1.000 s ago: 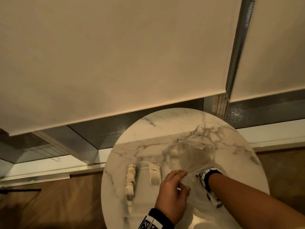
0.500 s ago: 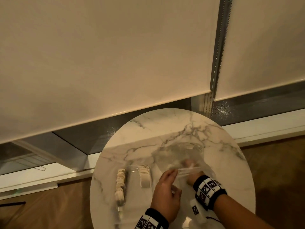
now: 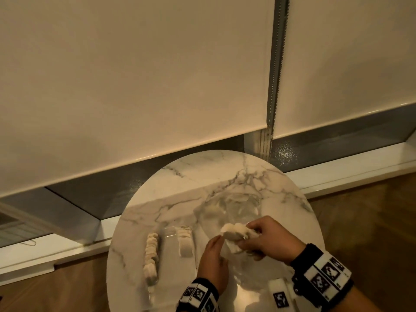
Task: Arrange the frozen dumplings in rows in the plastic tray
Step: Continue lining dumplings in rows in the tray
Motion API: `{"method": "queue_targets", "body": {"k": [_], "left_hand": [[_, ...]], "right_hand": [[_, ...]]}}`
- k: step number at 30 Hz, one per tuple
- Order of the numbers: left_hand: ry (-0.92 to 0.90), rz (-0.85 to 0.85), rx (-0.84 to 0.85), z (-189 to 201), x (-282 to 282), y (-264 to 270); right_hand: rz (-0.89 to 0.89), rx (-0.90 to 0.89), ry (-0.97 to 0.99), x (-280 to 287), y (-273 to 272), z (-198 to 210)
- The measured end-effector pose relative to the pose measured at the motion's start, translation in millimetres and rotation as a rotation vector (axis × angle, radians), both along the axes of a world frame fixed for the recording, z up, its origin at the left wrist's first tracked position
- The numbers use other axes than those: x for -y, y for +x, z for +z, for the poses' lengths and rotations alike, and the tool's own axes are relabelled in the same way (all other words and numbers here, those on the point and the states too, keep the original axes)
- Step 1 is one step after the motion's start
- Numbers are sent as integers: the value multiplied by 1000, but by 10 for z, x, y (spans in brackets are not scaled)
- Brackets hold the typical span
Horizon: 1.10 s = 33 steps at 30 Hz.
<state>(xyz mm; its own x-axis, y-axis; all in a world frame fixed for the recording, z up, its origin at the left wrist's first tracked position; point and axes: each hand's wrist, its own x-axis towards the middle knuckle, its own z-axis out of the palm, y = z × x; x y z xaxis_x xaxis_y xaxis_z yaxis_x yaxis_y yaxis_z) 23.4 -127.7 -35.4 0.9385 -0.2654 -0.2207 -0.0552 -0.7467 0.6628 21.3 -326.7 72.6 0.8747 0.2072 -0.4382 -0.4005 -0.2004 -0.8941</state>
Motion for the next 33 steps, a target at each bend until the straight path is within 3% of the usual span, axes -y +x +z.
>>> {"method": "queue_targets", "body": {"k": [4, 6, 9, 12, 15, 19, 22, 25, 28, 33], "left_hand": [[31, -140, -121, -55, -52, -177], [-42, -52, -119, -55, -109, -220], [-395, 333, -235, 121, -161, -181], [-924, 565, -606, 476, -171, -119], [-1178, 500, -990, 706, -221, -124], [-1343, 469, -1230, 786, -399, -221], [-1452, 528, -1205, 838, -579, -289], [-1406, 564, -1068, 889, -806, -292], [-1336, 599, -965, 944, -1042, -271], [-1551, 756, -892, 896, -1382, -269]], "right_hand": [[-42, 15, 96, 4, -76, 192], [-58, 11, 137, -39, -106, 274], [-39, -26, 258, -143, -149, 387], [12, -70, 412, -337, -187, 480], [-6, -107, 563, -612, -208, 502], [-14, -84, 638, -974, -198, 520], [4, -53, 578, -1220, -177, 564], [16, -23, 522, -1475, -173, 590], [6, -35, 606, -1733, -182, 633], [43, 18, 620, -2141, -132, 685]]}}
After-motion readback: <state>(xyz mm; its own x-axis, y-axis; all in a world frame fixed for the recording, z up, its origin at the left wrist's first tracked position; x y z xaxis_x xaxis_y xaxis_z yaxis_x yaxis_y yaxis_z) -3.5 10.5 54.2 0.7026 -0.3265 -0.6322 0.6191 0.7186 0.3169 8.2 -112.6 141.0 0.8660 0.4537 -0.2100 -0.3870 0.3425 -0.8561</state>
